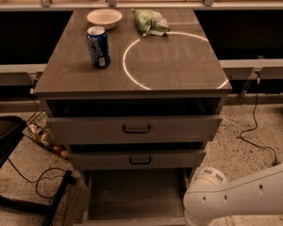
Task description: Close bottom drawer
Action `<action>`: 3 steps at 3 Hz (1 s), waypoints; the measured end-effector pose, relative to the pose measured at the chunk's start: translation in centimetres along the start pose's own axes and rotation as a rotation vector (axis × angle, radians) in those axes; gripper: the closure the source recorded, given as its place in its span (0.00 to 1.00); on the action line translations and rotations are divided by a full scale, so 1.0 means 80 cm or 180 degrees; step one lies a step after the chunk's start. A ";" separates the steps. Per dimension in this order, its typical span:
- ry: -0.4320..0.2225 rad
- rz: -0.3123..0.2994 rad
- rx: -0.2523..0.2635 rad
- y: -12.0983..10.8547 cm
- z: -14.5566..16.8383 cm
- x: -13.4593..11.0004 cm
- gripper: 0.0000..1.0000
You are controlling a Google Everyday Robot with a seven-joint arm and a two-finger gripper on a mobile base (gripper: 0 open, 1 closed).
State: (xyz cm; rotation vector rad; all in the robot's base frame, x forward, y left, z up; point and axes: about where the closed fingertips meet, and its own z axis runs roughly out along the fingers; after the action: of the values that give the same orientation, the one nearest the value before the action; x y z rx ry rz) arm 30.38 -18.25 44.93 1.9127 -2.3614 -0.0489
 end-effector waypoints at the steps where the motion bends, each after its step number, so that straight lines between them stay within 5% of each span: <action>1: 0.0193 0.0007 -0.0072 0.001 0.057 0.009 1.00; 3: 0.0291 0.0361 -0.0081 0.003 0.103 0.012 1.00</action>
Offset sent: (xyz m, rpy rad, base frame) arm -0.0183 -0.0090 -0.1212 -0.1274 0.0431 -0.1806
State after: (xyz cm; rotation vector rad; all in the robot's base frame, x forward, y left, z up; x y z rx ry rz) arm 29.14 -19.45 36.84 1.7280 -2.3917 0.0167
